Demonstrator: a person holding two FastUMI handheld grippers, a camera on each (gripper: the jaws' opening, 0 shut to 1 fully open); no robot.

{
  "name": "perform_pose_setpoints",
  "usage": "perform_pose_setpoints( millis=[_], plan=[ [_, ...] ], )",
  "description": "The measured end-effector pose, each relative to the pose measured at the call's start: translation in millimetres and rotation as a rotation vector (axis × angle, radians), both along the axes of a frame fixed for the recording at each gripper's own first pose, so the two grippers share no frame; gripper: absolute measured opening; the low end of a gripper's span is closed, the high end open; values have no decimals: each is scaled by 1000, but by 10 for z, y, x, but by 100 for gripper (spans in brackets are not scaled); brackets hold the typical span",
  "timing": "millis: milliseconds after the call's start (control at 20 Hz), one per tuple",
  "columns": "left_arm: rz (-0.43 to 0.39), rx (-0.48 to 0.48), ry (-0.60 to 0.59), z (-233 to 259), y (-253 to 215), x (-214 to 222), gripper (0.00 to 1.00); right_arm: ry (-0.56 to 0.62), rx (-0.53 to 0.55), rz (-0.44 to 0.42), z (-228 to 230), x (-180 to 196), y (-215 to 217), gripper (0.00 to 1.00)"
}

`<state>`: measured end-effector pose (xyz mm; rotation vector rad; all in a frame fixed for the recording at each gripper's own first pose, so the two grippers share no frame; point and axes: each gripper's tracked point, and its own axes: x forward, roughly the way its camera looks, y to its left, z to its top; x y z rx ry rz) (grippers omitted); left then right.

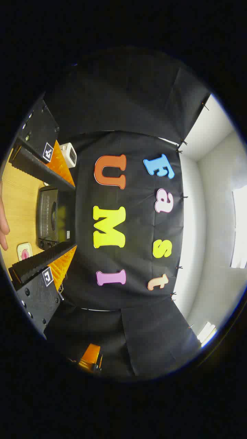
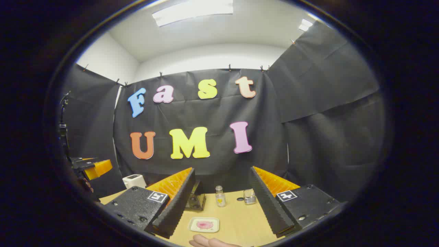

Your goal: Open the electric oven with the left hand, put the food in, and close the electric oven.

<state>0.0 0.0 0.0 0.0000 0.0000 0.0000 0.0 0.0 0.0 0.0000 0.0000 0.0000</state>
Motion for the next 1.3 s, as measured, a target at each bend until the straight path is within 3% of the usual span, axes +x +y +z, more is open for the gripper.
perform_pose_setpoints(
  millis=[50, 250, 650, 950, 1300],
  plan=[
    [-8, 10, 0, 1, -28, -9, 95, -8, -6, -6, 23, -9, -21, 96],
    [-41, 9, -1, 2, -174, -62, 95, -9, -22, -15, 14, -1, -81, 96],
    [-33, 36, 12, -105, -188, 102, 94, -31, -8, 23, -8, 100, -80, 96],
    [-50, 44, 114, -537, -197, 749, 94, -60, 0, 21, -164, 380, -239, 95],
    [-73, -2, 321, -1328, -219, 1696, 95, -44, 6, 40, -369, 673, -427, 96]
  ],
)
